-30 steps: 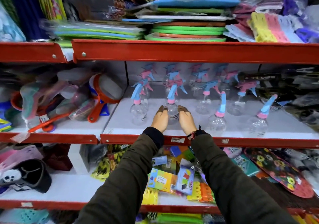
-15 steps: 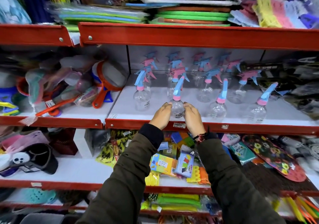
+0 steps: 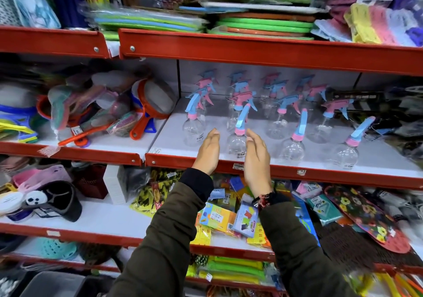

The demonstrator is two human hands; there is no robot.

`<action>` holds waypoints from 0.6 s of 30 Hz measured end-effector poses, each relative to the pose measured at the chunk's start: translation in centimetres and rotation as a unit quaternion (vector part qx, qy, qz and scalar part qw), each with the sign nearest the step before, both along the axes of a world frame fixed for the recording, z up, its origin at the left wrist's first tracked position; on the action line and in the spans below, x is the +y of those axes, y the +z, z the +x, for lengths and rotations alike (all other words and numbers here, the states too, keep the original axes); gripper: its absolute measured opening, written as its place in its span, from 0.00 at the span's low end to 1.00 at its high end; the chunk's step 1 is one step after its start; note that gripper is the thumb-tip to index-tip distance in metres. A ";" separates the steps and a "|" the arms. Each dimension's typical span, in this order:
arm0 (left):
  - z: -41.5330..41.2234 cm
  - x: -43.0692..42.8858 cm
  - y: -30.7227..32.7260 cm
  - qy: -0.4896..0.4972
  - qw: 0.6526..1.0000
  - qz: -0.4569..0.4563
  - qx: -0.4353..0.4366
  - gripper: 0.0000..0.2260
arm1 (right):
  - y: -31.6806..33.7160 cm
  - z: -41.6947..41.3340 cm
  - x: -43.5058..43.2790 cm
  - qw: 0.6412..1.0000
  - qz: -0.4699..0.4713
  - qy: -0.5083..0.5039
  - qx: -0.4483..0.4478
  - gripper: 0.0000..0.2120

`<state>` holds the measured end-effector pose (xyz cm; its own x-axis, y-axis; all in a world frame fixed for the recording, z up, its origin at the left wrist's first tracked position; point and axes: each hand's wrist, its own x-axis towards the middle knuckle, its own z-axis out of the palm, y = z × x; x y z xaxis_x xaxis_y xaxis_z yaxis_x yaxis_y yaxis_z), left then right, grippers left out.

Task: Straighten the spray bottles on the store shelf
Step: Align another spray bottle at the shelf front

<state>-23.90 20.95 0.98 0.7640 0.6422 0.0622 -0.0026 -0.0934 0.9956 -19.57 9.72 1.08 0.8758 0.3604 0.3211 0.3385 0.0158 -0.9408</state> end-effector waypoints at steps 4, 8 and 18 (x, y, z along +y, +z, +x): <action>-1.4 2.2 0.1 0.044 0.999 0.015 -0.010 0.23 | -0.1 -1.6 3.4 0.998 -0.002 0.057 0.014 0.19; -2.5 5.7 -0.1 0.088 0.996 0.027 -0.015 0.23 | -0.3 -1.2 8.1 0.995 -0.022 0.082 0.062 0.20; -0.2 12.8 0.9 0.054 0.993 0.013 0.101 0.22 | -1.1 2.1 16.2 0.979 -0.108 0.086 0.152 0.24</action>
